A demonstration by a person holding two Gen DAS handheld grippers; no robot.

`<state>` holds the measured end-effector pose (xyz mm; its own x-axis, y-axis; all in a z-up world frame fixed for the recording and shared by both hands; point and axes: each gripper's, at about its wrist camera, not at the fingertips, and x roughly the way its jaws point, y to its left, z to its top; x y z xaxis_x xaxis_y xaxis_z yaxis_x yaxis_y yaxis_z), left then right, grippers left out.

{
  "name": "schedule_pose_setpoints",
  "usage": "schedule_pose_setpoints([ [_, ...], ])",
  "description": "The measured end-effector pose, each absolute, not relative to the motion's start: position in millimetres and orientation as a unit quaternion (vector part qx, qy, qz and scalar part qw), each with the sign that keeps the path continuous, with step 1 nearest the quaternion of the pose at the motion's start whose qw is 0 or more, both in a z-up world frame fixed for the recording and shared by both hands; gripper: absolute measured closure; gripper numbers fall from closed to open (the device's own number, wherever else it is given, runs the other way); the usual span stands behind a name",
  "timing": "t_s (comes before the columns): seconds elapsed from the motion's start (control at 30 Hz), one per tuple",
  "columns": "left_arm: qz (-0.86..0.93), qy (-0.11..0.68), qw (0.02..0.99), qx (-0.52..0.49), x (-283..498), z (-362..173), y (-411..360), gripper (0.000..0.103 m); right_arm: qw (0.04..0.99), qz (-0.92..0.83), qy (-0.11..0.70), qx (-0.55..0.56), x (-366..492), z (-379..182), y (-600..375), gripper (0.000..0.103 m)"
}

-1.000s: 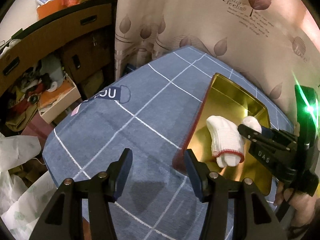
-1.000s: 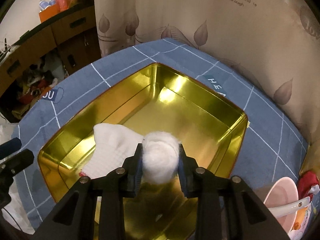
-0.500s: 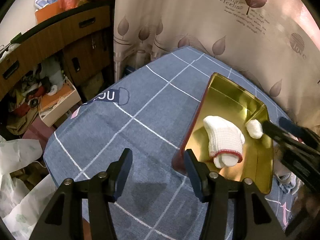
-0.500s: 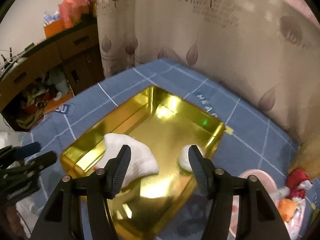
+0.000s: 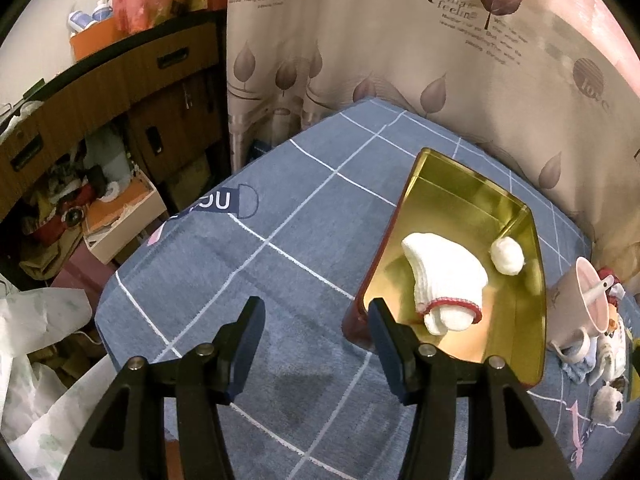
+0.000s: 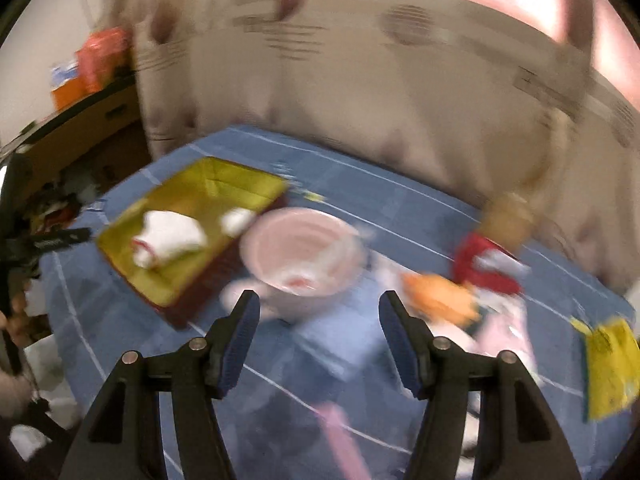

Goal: Organize soft objects
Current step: 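Grasp the brown knit scarf with the right gripper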

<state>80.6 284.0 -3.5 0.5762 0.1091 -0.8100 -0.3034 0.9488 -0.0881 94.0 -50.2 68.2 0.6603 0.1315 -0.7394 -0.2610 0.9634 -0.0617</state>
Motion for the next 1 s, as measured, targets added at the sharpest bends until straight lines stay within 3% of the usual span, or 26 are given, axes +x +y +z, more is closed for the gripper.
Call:
schedule_pose_setpoints([
  [0.4,0.105,0.433,0.891,-0.080,79,3,269,0.048,0.895,-0.065,0.441,-0.026,63,44,-215,0.043],
  [1.0,0.011,0.408,0.913,0.004,63,23,186,0.048,0.869,-0.046,0.492,0.027,71,-29,-242,0.043],
])
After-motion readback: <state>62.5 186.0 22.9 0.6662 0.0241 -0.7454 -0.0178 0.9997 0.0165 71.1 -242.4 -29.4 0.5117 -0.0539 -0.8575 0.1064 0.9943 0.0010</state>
